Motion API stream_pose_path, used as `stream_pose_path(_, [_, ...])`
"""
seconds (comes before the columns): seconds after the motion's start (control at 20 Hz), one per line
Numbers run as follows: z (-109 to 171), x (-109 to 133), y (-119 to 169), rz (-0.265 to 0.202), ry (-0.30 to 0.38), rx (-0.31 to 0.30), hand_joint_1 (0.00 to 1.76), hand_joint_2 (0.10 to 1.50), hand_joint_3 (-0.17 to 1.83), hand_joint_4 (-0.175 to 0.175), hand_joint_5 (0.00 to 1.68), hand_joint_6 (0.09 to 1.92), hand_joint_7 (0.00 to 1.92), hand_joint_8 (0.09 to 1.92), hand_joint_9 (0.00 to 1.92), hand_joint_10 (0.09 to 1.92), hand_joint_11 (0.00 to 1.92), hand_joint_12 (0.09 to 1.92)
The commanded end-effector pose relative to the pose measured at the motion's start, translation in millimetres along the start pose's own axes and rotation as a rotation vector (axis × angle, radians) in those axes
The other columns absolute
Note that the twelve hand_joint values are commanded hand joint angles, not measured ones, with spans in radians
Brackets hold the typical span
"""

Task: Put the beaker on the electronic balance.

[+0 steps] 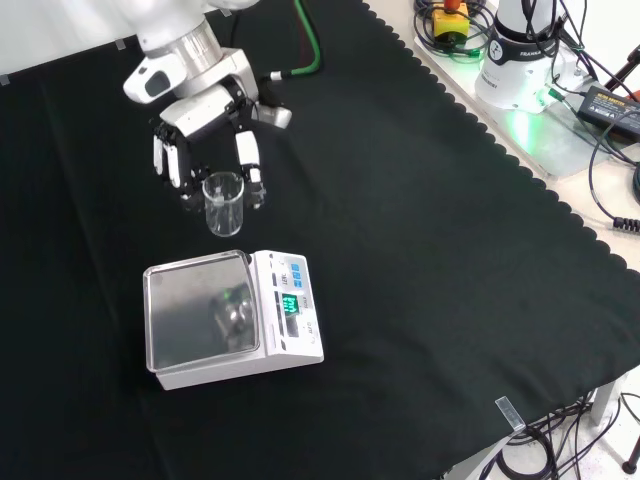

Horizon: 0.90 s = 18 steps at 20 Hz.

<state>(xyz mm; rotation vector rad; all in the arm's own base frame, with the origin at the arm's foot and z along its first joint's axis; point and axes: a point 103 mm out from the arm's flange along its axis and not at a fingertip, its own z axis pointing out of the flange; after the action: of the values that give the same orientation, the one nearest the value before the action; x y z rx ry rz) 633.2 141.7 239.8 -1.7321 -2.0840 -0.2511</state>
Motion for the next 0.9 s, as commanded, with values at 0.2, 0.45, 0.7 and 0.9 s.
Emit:
stream_pose_path(0.2, [31.7,19.3,40.9,-0.033,-0.014,0.080,1.16,0.50,0.89,0.175,1.36,0.63,1.75,0.20,1.73,0.24,0.98,1.16])
stream_pose_path(0.45, [42.7,7.7,54.4,-0.092,-0.008,0.113,1.16,0.50,0.90,0.175,1.36,0.63,1.75,0.20,1.73,0.24,0.98,1.16])
stream_pose_path(0.7, [55.1,-12.7,64.6,-0.076,0.040,0.108,1.16,0.50,0.90,0.175,1.36,0.63,1.75,0.20,1.73,0.24,0.98,1.16])
stream_pose_path(0.9, [57.5,-23.9,72.4,-0.062,0.069,0.094,1.16,0.50,0.90,0.175,1.36,0.64,1.75,0.20,1.73,0.24,0.98,1.16])
